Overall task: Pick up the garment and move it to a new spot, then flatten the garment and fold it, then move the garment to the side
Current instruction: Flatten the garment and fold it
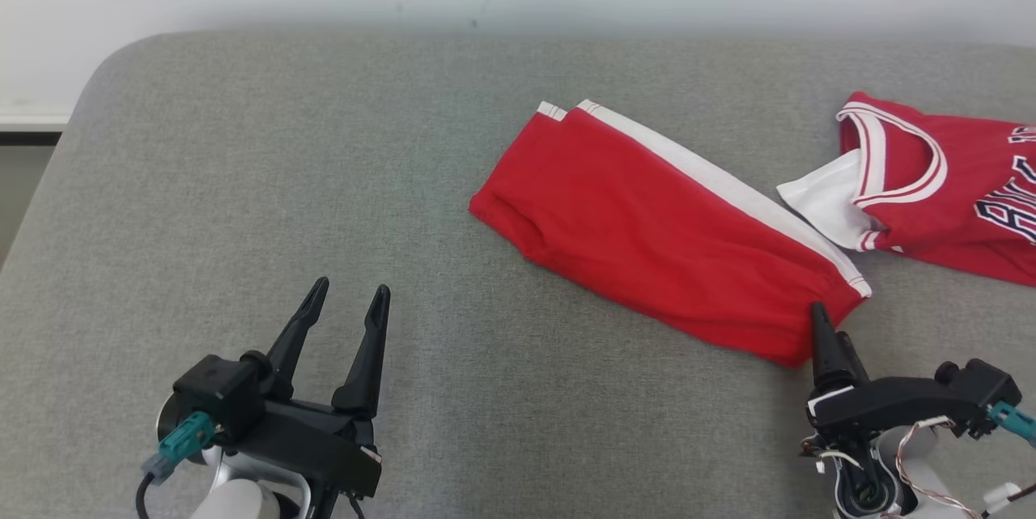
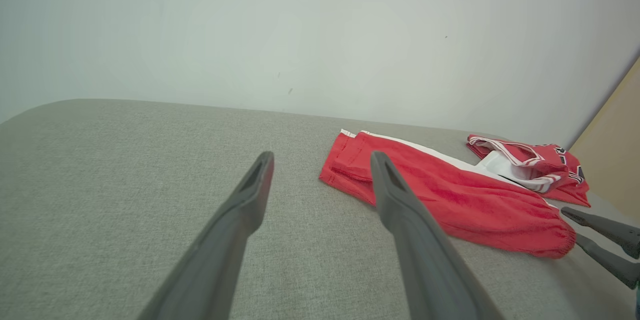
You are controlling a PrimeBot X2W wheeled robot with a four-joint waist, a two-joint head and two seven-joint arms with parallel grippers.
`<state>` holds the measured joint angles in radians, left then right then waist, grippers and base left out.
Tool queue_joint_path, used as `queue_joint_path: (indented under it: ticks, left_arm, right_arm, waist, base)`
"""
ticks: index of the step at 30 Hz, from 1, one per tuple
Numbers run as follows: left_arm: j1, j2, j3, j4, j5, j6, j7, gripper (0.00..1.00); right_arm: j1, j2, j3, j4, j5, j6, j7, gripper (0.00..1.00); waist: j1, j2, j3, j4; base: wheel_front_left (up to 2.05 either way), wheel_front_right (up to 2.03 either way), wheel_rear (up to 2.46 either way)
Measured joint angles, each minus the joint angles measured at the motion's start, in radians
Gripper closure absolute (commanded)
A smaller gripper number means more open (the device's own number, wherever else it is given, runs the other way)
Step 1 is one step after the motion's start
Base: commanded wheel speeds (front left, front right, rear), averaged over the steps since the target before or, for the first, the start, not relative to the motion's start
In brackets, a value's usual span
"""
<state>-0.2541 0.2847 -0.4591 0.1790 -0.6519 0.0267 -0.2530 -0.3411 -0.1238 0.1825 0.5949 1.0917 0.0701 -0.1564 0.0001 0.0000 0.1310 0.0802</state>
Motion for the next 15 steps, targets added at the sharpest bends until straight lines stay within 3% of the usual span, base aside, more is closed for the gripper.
queue_joint_path:
  ticks: [3, 9, 15]
  left_arm:
    - [0.000, -0.001, 0.005, -0.009, 0.007, 0.000, 0.000, 0.00]
    - [0.001, -0.005, 0.021, -0.022, 0.030, -0.002, 0.000, 0.00]
    - [0.022, -0.011, 0.038, -0.030, 0.036, -0.008, 0.000, 0.00]
  right_arm:
    - [-0.036, 0.007, 0.000, 0.049, 0.016, -0.004, 0.045, 0.00]
    - [-0.084, 0.002, -0.014, 0.129, 0.035, -0.044, 0.093, 0.00]
    - [-0.086, -0.012, -0.020, 0.159, 0.047, -0.045, 0.131, 0.00]
  waist:
    - [0.0001, 0.0000, 0.011, 0.016]
    - [0.0001, 0.0000, 0.023, 0.039]
    - [0.0000, 0.0000, 0.025, 0.057]
  base:
    - [0.00, 0.00, 0.00]
    - [0.00, 0.00, 0.00]
    - [0.00, 0.00, 0.00]
